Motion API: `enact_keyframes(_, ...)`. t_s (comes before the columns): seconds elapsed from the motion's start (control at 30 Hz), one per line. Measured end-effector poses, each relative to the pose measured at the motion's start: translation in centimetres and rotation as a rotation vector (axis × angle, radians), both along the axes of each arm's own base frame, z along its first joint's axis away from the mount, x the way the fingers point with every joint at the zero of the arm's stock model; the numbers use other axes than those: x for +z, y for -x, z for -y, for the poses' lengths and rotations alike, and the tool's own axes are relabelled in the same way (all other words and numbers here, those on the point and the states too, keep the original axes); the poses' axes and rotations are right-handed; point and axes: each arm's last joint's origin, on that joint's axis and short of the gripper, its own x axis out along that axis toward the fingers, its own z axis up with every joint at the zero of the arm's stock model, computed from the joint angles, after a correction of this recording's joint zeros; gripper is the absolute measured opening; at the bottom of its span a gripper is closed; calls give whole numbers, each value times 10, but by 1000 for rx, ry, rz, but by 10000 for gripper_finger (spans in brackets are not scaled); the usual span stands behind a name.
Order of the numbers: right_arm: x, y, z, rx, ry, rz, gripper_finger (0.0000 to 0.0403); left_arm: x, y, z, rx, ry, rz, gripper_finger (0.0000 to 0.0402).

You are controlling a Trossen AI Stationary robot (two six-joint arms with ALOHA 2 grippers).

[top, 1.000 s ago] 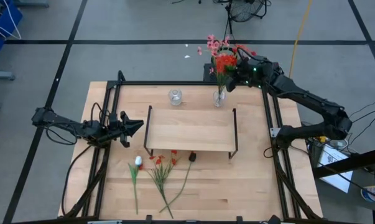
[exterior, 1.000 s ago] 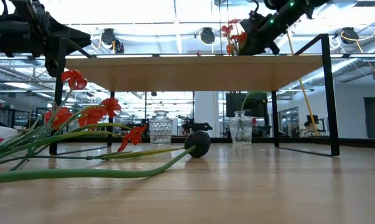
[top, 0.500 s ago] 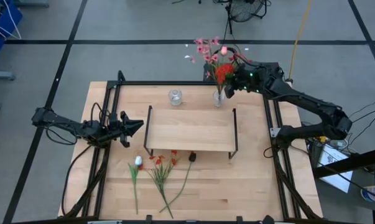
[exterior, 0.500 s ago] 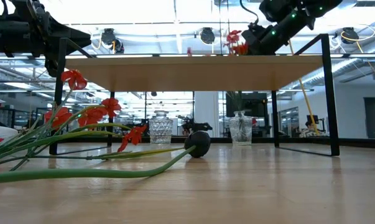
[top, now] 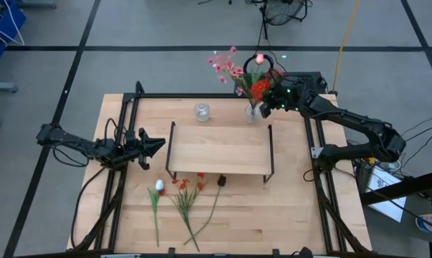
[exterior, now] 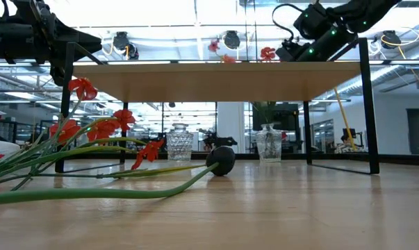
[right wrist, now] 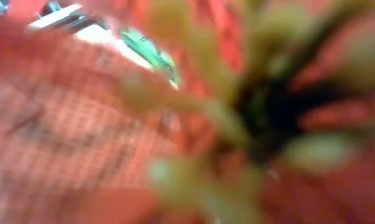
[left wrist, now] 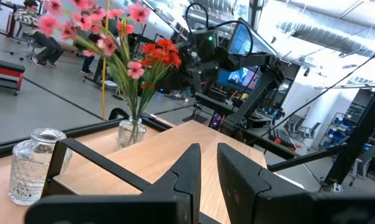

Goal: Pick and place flowers into a vace then onto a shelf
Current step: Put the right orange flowers into the right transparent flower vase

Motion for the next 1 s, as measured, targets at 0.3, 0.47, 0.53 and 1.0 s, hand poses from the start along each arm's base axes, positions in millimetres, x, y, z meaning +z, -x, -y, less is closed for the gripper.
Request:
enact_keyframes(0.3,1,-3,2,53,9,84,0,0,0,0,0,0,0,58)
enact_keyframes(0.47,0,-1,2,48,-10,69,0,0,0,0,0,0,0,58)
enact_keyframes(0.53,-1,-1,2,56,-5,64,1,0,0,0,0,0,0,58)
enact_keyframes(1.0,-2,-1,1,112,-15,58,71,0,0,0,0,0,0,58)
